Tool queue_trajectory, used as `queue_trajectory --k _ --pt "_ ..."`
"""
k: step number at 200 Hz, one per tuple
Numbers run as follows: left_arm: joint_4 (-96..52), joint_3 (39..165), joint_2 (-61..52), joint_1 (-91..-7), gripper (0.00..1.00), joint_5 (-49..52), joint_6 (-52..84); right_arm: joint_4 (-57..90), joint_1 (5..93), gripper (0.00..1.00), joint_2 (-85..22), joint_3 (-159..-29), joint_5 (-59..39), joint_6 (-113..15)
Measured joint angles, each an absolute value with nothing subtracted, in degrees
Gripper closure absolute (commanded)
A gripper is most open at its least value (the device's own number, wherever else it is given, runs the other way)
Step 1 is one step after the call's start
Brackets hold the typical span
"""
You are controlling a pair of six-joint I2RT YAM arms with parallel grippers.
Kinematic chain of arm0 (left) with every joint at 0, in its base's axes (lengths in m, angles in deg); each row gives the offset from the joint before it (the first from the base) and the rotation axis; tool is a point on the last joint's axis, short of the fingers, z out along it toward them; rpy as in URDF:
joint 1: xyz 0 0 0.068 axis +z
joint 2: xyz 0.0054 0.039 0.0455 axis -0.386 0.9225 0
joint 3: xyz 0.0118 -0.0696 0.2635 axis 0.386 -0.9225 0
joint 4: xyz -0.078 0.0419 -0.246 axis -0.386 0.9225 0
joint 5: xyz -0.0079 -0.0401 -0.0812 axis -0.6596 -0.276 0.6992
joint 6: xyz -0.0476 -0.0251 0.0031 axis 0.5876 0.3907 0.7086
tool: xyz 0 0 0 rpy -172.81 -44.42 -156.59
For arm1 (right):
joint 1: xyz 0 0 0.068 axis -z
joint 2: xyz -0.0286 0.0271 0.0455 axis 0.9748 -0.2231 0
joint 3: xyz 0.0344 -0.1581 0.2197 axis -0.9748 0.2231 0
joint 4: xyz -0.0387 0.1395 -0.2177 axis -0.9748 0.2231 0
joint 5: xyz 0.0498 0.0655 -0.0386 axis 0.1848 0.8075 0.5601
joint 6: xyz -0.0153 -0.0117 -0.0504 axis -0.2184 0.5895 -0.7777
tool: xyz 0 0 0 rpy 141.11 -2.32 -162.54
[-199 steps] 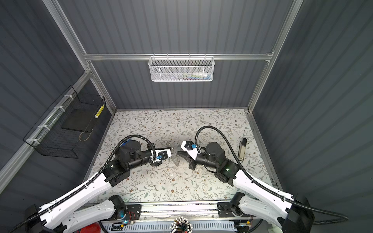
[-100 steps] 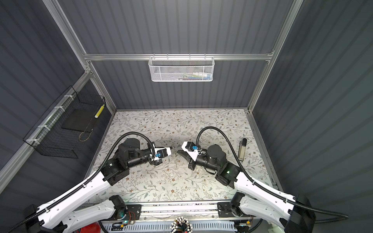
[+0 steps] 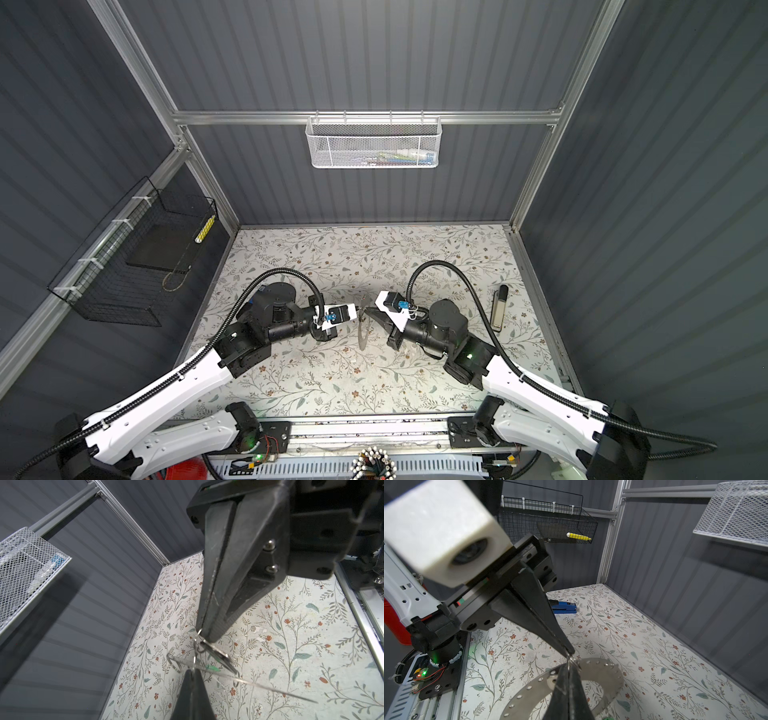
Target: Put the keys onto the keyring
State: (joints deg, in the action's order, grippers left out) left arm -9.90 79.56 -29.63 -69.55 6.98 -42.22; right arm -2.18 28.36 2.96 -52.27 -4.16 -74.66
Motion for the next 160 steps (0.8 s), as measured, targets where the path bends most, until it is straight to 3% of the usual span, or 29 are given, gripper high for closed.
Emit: queue_trajectory --k 160 --pt "-9.9 79.9 -29.6 -69.6 1.00 6.7 -42.3 -4.4 27.5 1.00 1.5 -51.4 -9.4 -71.5"
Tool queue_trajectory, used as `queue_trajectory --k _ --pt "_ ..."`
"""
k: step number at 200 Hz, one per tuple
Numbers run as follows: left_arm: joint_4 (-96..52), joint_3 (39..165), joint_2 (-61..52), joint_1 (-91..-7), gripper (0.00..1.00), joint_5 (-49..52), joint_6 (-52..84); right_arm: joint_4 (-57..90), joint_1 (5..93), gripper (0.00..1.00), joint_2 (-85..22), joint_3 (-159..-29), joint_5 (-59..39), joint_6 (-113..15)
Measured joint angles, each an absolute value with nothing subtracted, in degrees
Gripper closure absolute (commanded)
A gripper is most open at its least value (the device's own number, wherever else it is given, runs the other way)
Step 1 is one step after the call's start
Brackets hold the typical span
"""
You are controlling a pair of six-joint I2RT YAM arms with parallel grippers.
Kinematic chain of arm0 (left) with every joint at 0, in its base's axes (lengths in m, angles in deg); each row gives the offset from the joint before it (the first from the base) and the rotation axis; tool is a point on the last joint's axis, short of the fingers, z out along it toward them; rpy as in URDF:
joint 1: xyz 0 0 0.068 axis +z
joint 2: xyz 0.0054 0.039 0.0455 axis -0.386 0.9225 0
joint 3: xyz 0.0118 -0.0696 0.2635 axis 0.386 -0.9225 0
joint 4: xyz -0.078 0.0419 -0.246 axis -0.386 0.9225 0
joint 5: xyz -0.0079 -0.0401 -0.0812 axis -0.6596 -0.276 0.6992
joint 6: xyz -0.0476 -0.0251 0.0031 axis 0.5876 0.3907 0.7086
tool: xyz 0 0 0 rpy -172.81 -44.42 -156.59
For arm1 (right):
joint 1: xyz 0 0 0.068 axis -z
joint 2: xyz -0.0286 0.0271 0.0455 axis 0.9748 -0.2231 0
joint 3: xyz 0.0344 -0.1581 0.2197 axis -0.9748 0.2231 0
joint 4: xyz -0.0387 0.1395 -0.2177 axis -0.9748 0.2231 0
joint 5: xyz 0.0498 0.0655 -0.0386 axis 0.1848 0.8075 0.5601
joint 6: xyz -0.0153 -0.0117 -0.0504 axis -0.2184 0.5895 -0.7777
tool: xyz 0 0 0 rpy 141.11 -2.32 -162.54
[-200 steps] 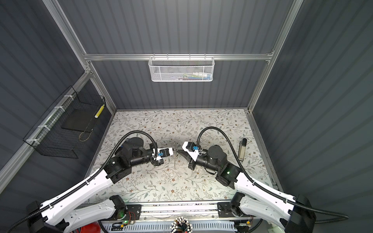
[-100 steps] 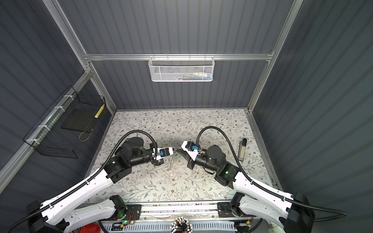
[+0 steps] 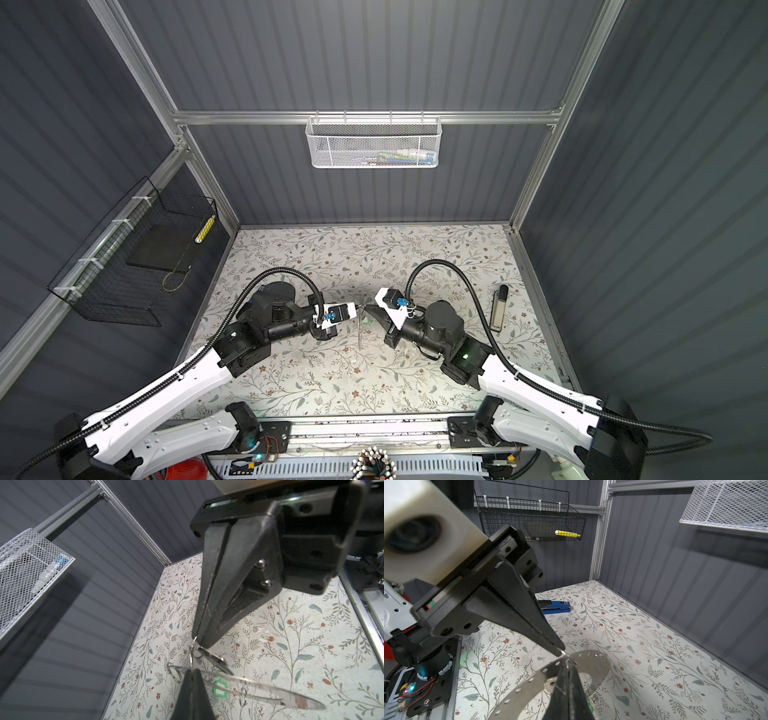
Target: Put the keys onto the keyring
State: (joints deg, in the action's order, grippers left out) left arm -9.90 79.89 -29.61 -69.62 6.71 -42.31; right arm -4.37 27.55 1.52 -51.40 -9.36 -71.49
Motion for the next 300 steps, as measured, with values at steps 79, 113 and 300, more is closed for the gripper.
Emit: queue_trajectory --k 79,113,300 --pt "-10.1 79.9 -30.0 -69.7 1.00 6.9 -40.8 -4.7 27.5 1.00 2.0 -50.5 -11.8 -70.1" --pt "-10.5 79.9 -30.0 -69.8 1.00 8.7 -38.9 -5.0 27.8 1.00 2.0 -50.4 -10.6 -70.1" --pt "-27.9 82.7 -17.5 -61.6 1.00 39.3 -18.8 19.4 35.6 0.50 18.0 -56.2 0.0 -74.1"
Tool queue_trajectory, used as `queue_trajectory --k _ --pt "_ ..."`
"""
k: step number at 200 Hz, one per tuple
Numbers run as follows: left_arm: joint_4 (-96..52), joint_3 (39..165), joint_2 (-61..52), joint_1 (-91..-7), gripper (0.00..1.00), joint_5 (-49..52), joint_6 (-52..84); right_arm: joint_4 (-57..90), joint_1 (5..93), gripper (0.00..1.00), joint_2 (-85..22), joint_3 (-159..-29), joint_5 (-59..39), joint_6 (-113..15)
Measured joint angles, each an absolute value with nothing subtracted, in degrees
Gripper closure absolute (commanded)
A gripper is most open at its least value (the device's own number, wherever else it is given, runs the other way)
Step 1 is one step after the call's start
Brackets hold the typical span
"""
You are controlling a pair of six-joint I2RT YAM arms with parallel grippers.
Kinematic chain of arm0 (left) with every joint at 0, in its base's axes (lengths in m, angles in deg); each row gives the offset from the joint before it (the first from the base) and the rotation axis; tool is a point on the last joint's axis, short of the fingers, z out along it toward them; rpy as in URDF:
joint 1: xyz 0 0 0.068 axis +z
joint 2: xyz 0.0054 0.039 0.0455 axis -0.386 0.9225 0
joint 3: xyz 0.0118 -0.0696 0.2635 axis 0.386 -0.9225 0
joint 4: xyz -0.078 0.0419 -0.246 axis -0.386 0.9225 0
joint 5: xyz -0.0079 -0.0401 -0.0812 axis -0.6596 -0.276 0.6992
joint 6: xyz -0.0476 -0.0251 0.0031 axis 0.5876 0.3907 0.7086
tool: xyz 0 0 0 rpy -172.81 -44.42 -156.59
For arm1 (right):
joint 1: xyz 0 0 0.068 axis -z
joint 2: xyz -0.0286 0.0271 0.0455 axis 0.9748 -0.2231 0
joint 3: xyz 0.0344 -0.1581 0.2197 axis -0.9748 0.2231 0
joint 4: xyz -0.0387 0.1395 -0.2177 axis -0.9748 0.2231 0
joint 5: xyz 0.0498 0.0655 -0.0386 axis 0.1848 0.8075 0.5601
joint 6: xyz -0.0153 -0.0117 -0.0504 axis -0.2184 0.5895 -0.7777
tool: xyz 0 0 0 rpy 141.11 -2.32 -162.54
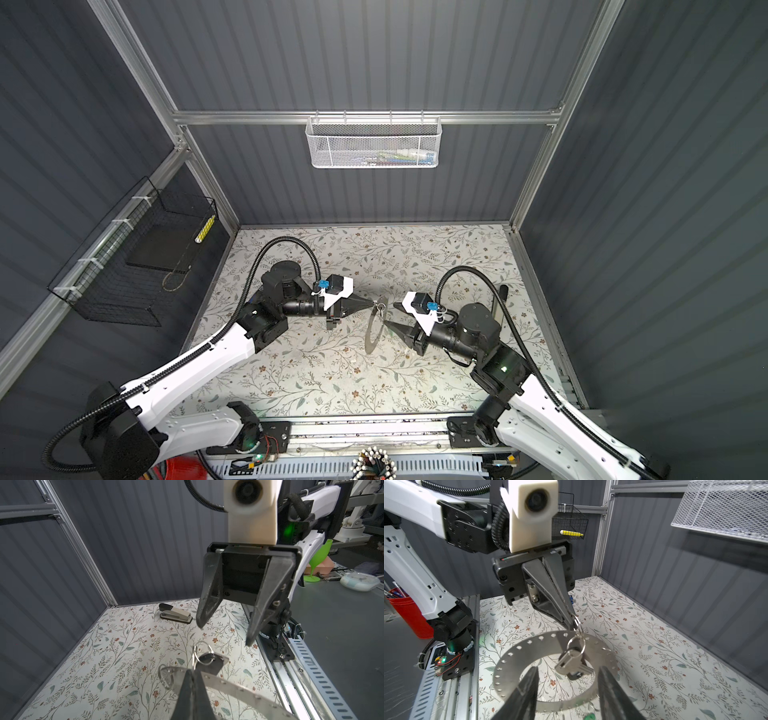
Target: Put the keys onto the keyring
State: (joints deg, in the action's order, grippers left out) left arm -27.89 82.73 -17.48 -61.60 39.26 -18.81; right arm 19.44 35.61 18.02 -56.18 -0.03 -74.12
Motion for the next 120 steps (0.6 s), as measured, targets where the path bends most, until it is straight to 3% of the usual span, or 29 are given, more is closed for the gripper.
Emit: queue_trajectory --k 120 --pt "-35.4 84.1 -14.5 -61.5 1.00 41.9 -14.4 26.1 35.6 0.57 10.6 -64.9 -1.3 -74.7"
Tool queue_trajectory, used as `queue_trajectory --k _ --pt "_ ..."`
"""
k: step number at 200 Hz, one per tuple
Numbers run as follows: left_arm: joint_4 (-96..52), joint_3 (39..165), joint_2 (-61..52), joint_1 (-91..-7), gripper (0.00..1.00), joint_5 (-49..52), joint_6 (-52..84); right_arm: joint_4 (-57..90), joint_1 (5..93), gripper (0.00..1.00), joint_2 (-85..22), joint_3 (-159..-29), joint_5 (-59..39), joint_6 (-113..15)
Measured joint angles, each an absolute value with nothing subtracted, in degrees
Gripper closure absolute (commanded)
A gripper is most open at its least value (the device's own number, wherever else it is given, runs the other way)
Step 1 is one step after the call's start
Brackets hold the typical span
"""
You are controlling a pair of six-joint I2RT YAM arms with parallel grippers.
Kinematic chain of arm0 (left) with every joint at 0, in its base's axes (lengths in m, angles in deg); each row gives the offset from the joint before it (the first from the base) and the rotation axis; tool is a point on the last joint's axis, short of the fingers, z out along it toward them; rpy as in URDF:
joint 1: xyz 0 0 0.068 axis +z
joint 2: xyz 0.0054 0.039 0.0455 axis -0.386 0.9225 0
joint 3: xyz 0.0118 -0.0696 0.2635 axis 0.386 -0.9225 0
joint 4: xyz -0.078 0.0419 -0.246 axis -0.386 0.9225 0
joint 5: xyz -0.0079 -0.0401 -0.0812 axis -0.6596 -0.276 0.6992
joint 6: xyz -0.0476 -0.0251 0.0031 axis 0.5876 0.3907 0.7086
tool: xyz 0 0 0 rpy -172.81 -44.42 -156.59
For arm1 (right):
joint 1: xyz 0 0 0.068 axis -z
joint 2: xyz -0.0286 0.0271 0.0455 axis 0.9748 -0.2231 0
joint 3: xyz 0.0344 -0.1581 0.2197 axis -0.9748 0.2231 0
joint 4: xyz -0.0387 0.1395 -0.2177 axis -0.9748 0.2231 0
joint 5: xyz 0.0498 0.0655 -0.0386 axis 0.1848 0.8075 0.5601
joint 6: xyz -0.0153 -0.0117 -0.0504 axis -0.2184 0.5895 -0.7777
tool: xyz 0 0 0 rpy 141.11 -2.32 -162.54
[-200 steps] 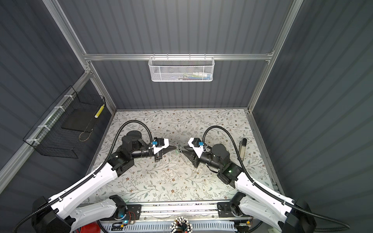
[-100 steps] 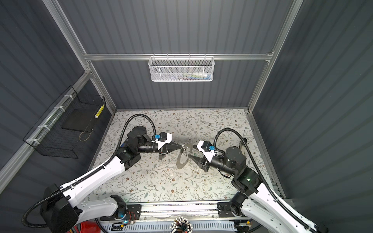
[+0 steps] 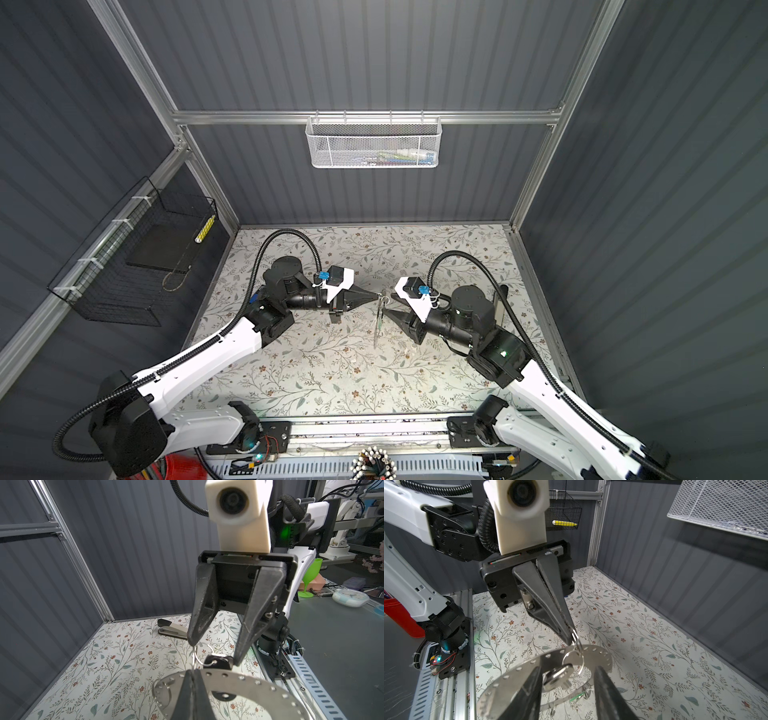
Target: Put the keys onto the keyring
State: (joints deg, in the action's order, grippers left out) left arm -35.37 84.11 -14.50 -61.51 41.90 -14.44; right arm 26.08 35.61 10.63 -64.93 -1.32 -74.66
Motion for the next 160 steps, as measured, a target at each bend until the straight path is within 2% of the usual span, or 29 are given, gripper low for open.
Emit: queue_trajectory --k 55,128,160 --pt "-34.3 84.3 -14.5 -61.2 1.00 41.1 -15.9 26.1 35.8 0.50 12.7 -64.9 -4.5 -72.7" --pt "-35.5 84.3 -14.5 -61.2 1.00 37.9 -14.8 23.7 35.3 0.54 11.7 -59.4 -9.5 -70.8" --pt "-35.8 84.3 -14.6 -61.2 1.00 35.8 -13.5 20.5 31.8 0.55 10.3 -59.1 -12.2 -71.8"
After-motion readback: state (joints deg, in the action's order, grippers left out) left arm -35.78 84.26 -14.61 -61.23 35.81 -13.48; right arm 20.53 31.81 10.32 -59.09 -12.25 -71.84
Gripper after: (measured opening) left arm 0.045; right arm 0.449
